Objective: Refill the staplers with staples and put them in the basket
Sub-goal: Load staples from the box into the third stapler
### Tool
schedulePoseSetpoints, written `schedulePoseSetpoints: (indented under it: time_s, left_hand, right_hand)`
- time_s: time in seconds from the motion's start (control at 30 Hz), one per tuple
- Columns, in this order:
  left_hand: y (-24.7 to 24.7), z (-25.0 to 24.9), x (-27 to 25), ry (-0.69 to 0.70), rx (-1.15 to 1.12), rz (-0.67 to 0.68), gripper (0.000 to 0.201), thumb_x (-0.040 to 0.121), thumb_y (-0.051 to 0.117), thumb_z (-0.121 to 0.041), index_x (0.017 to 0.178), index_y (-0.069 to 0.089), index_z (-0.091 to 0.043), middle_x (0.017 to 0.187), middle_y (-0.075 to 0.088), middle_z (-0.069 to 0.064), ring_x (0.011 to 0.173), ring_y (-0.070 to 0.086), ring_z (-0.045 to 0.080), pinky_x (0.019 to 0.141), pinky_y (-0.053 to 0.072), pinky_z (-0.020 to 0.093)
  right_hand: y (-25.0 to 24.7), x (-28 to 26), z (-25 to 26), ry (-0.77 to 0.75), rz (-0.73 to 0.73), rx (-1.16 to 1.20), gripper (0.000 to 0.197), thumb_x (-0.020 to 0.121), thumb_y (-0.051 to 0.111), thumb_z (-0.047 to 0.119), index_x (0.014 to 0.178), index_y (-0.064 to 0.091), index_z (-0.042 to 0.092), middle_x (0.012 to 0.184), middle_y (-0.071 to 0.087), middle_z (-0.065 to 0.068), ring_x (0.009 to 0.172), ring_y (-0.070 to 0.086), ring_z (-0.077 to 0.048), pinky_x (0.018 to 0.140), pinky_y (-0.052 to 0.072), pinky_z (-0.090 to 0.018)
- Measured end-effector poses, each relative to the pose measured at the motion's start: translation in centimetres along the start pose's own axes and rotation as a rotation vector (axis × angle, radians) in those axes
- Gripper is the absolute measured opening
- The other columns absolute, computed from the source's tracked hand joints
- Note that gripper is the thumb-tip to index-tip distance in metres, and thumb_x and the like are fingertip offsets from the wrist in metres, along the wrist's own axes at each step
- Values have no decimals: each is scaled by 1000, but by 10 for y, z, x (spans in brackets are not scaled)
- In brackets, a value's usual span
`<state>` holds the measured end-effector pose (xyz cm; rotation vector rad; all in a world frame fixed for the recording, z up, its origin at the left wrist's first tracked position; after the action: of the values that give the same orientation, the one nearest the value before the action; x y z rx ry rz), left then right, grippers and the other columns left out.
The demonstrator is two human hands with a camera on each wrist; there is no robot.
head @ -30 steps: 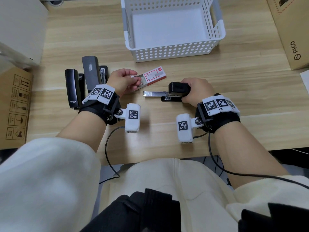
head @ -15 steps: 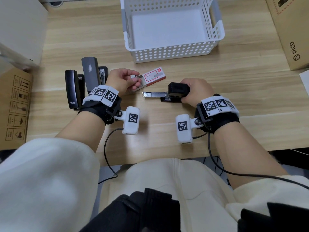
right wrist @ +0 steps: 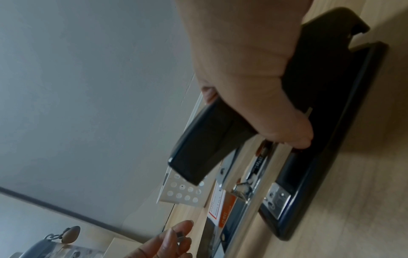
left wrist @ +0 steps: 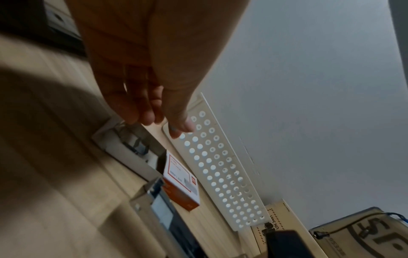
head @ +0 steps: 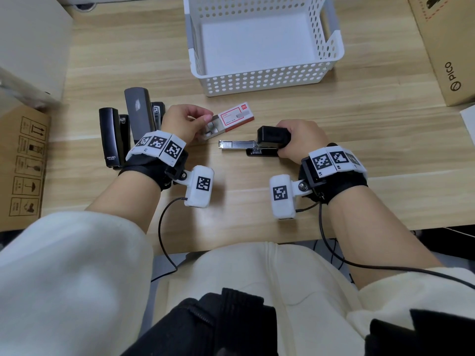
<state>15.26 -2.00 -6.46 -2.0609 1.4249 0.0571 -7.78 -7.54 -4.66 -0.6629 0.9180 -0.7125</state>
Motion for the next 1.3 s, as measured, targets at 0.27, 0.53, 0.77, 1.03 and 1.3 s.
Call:
schedulePoseSetpoints:
  time_s: [0.27, 0.53, 0.77, 1.03, 1.3]
  left_hand:
    - [4, 5, 5, -26, -66, 57, 21, 88, 51, 4, 104, 62, -4, 73, 54, 0, 58, 59, 2, 59, 54, 14]
    - [10, 1, 2, -98, -212, 104, 34, 91, 37, 14, 77, 56, -11, 73, 53, 5, 46, 57, -1, 56, 50, 10]
    - [4, 3, -1, -91, -176, 70, 26, 93, 41, 8, 115, 55, 7, 76, 59, 5, 48, 60, -2, 63, 53, 10]
    - [1, 2, -7, -76, -205, 90, 27, 93, 40, 7, 116, 54, 6, 77, 59, 7, 51, 61, -1, 65, 54, 11]
    - [8, -2, -19, -164, -518, 145, 20, 88, 49, 8, 87, 63, -7, 76, 68, 5, 61, 67, 5, 66, 55, 12]
  right_hand:
    - [0, 0, 1, -4, -3, -3, 37, 72, 62, 4, 103, 63, 24, 99, 68, -5, 95, 60, -29, 78, 50, -35]
    - [0, 1, -1, -3, -2, 3, 36, 72, 62, 4, 101, 63, 25, 98, 68, -4, 94, 60, -28, 76, 49, -33]
    - [2, 1, 0, 0, 0, 7, 36, 72, 63, 4, 102, 63, 25, 99, 67, -5, 94, 60, -28, 77, 49, -34]
    - [0, 1, 0, 1, 0, 0, 37, 72, 62, 4, 103, 63, 25, 99, 67, -5, 95, 60, -29, 78, 50, -35]
    - [2, 3, -2, 11, -11, -6, 36, 71, 64, 6, 102, 63, 25, 97, 68, -5, 93, 60, -29, 72, 45, -30]
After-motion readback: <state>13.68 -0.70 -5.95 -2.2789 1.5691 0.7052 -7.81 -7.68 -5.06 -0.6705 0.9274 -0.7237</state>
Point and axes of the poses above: each hand's wrist, its own x-axis towards the middle knuckle, its own y-axis out of the palm, z = x × y, the point moved 8 cm from there along x, towards the middle knuckle
